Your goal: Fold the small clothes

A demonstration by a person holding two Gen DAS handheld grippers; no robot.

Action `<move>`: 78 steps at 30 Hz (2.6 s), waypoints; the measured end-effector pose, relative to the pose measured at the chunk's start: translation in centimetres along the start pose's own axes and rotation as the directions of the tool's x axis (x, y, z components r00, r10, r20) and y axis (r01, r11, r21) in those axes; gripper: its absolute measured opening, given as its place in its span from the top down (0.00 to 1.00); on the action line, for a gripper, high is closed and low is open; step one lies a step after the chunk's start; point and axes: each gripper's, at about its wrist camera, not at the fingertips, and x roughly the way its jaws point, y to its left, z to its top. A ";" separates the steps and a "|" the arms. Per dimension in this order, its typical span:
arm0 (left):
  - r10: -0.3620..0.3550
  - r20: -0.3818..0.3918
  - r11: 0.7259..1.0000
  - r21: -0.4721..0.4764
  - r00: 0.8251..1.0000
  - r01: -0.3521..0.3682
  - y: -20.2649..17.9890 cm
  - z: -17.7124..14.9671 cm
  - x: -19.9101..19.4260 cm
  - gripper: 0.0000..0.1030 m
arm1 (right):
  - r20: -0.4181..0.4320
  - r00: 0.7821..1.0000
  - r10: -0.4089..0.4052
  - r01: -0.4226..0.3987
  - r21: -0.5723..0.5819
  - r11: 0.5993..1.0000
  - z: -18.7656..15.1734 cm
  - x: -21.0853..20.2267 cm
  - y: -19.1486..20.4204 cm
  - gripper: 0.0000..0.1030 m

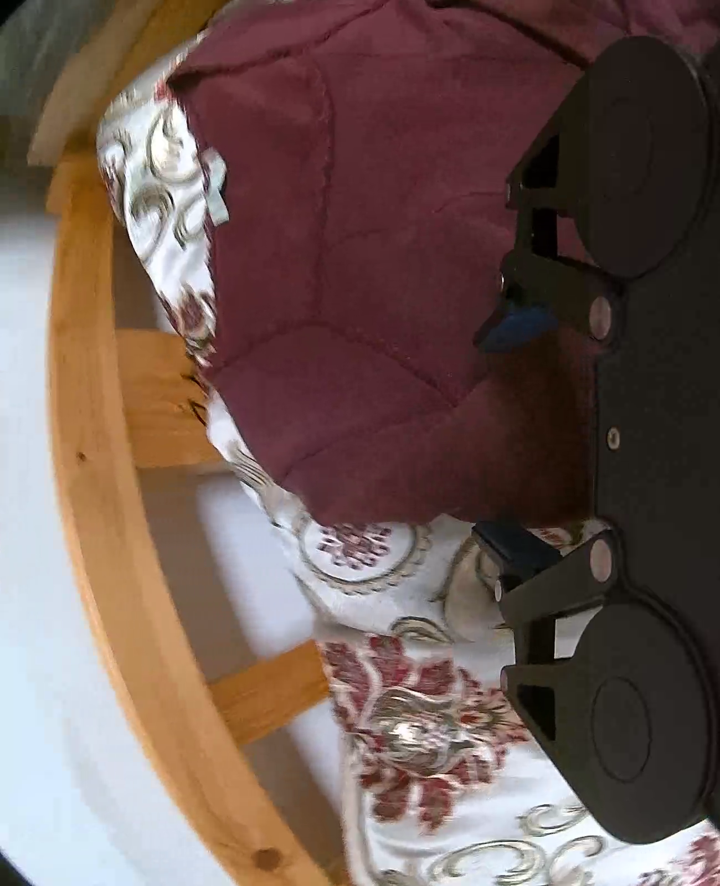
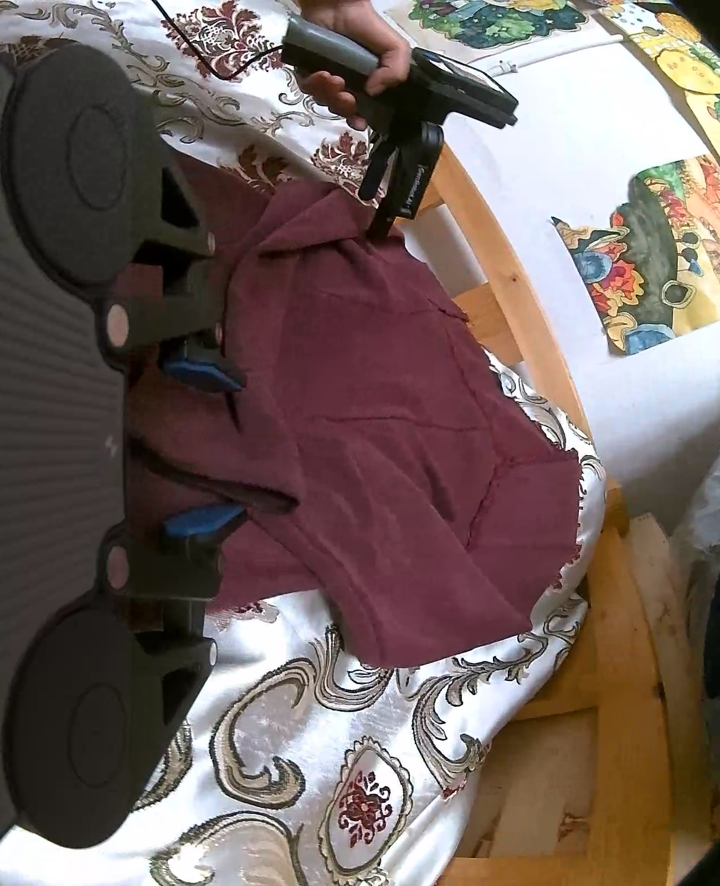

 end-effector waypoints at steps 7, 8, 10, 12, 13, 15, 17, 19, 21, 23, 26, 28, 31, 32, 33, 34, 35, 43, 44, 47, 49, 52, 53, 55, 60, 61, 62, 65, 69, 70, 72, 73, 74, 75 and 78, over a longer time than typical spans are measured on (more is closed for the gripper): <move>0.063 -0.003 0.996 -0.062 0.998 -0.063 0.0 0.2 0.1 0.92 | -0.005 1.000 -0.001 0.001 0.029 1.000 -0.1 0.2 -0.2 0.53; 0.063 0.011 0.995 -0.077 0.998 -0.062 0.1 0.1 -0.1 0.93 | -0.009 1.000 0.002 -0.001 0.041 0.999 0.0 0.3 -0.4 0.55; 0.067 0.035 0.994 -0.090 0.997 -0.064 0.1 0.1 -0.6 0.94 | -0.009 1.000 0.006 -0.006 0.066 0.998 0.1 0.3 -0.8 0.74; 0.076 0.053 0.992 -0.106 0.996 -0.070 0.1 0.1 -1.0 0.94 | 0.003 1.000 0.006 -0.006 0.081 0.997 0.2 0.2 -1.1 0.90; 0.077 0.057 0.990 -0.123 0.995 -0.070 0.3 0.2 -1.1 0.94 | 0.010 1.000 0.023 -0.024 0.104 0.994 0.3 0.0 -1.4 0.94; 0.067 0.059 0.980 -0.191 0.996 -0.055 1.0 0.4 -1.2 0.94 | 0.015 0.993 0.117 -0.118 0.210 0.971 0.8 -0.3 -2.4 0.95; 0.043 0.054 0.968 -0.248 0.998 -0.029 1.9 0.5 -1.0 0.92 | 0.030 0.979 0.200 -0.200 0.303 0.932 1.1 -0.7 -3.4 0.95; 0.041 0.058 0.960 -0.280 0.997 -0.023 2.5 0.4 -0.9 0.88 | 0.044 0.974 0.224 -0.225 0.343 0.912 1.5 -1.2 -4.0 0.95; 0.058 0.072 0.962 -0.271 0.996 -0.036 2.7 0.3 -1.1 0.77 | 0.041 0.977 0.211 -0.212 0.370 0.905 1.6 -1.3 -4.7 0.95; 0.087 0.085 0.969 -0.238 0.993 -0.065 2.6 0.2 -1.4 0.67 | 0.032 0.983 0.182 -0.180 0.382 0.906 1.6 -1.3 -5.3 0.95; 0.079 0.122 0.983 -0.172 0.989 -0.057 2.4 0.1 -2.2 0.54 | 0.008 0.989 0.148 -0.138 0.410 0.902 1.5 -1.0 -5.8 0.95; 0.050 0.153 0.992 -0.121 0.987 -0.031 2.2 -0.1 -2.9 0.43 | -0.009 0.991 0.135 -0.119 0.416 0.902 1.4 -0.8 -5.9 0.95; 0.007 0.191 1.000 -0.003 0.982 -0.007 1.1 -0.4 -3.7 0.39 | -0.024 0.993 0.115 -0.095 0.404 0.910 1.3 -0.7 -5.6 0.95; -0.011 0.197 0.999 0.050 0.980 0.001 0.6 -0.5 -3.9 0.37 | -0.027 0.994 0.108 -0.088 0.402 0.911 1.4 -0.6 -5.6 0.95; -0.034 0.196 0.994 0.106 0.980 0.013 0.1 -0.8 -4.0 0.35 | -0.028 0.994 0.103 -0.083 0.402 0.912 1.3 -0.6 -5.6 0.95; -0.055 0.189 0.987 0.157 0.980 0.025 -0.5 -1.1 -4.1 0.34 | -0.028 0.994 0.102 -0.082 0.403 0.911 1.2 -0.6 -5.7 0.95; -0.075 0.182 0.978 0.207 0.980 0.037 -1.0 -1.5 -4.2 0.34 | -0.029 0.994 0.104 -0.083 0.405 0.911 1.1 -0.7 -5.7 0.95; -0.188 0.196 0.824 0.565 0.962 0.046 -5.1 -5.3 -5.9 0.26 | -0.043 0.993 0.113 -0.088 0.386 0.918 1.1 -0.4 -5.6 0.94; -0.194 0.191 0.800 0.598 0.962 0.042 -5.6 -5.5 -5.9 0.21 | -0.047 0.992 0.115 -0.088 0.388 0.917 1.1 -0.3 -5.6 0.94; -0.205 0.158 0.719 0.694 0.966 0.039 -7.2 -6.2 -5.7 0.18 | -0.062 0.991 0.115 -0.081 0.395 0.915 0.9 -0.1 -5.6 0.94; -0.215 0.120 0.668 0.742 0.969 0.057 -8.1 -6.6 -5.5 0.18 | -0.066 0.991 0.118 -0.082 0.403 0.911 0.9 0.0 -5.7 0.94; -0.237 0.067 0.580 0.810 0.969 0.086 -9.4 -7.3 -5.2 0.17 | -0.066 0.991 0.116 -0.080 0.402 0.912 0.9 -0.1 -5.7 0.94; -0.235 0.059 0.555 0.828 0.970 0.084 -9.8 -7.5 -4.9 0.18 | -0.068 0.991 0.116 -0.080 0.400 0.913 0.9 -0.1 -5.7 0.94; -0.235 0.040 0.523 0.847 0.971 0.092 -10.4 -7.8 -4.3 0.28 | -0.072 0.991 0.117 -0.079 0.402 0.912 0.8 0.0 -5.8 0.94; -0.217 -0.019 0.445 0.888 0.976 0.116 -11.2 -8.6 -3.2 0.91 | -0.079 0.990 0.119 -0.076 0.410 0.909 0.7 0.2 -6.0 0.94; -0.222 -0.015 0.448 0.886 0.975 0.116 -11.1 -8.7 -3.3 0.96 | -0.079 0.990 0.118 -0.076 0.408 0.910 0.8 0.2 -6.0 0.94; -0.231 -0.010 0.456 0.882 0.973 0.117 -11.0 -8.7 -3.4 0.99 | -0.078 0.990 0.116 -0.074 0.406 0.911 0.8 0.1 -6.0 0.94; -0.250 0.046 0.497 0.863 0.967 0.087 -10.8 -8.3 -4.0 1.00 | -0.079 0.991 0.112 -0.071 0.401 0.913 0.9 0.1 -5.9 0.94; -0.261 0.105 0.565 0.823 0.960 0.063 -10.4 -7.6 -4.7 1.00 | -0.079 0.991 0.112 -0.072 0.400 0.913 0.9 0.1 -5.9 0.94; -0.262 0.116 0.566 0.823 0.958 0.055 -10.4 -7.6 -4.8 0.96 | -0.079 0.991 0.112 -0.071 0.401 0.913 0.9 0.1 -5.9 0.94; -0.269 0.102 0.528 0.847 0.958 0.059 -10.6 -8.2 -5.2 0.68 | -0.080 0.990 0.114 -0.072 0.405 0.911 0.9 0.1 -6.0 0.94; -0.270 0.080 0.503 0.861 0.960 0.070 -11.0 -8.4 -5.2 0.61 | -0.080 0.990 0.115 -0.073 0.406 0.911 0.9 0.1 -6.0 0.94; -0.273 0.061 0.476 0.876 0.960 0.079 -11.1 -8.8 -5.3 0.49 | -0.080 0.990 0.115 -0.074 0.404 0.912 0.9 0.1 -6.0 0.94; -0.280 0.042 0.441 0.893 0.959 0.090 -11.4 -9.2 -5.3 0.42 | -0.081 0.990 0.115 -0.073 0.401 0.913 0.9 0.1 -6.0 0.94; -0.272 0.014 0.339 0.937 0.962 0.082 -12.0 -10.5 -5.2 0.29 | -0.086 0.990 0.113 -0.070 0.396 0.916 0.9 0.2 -5.9 0.94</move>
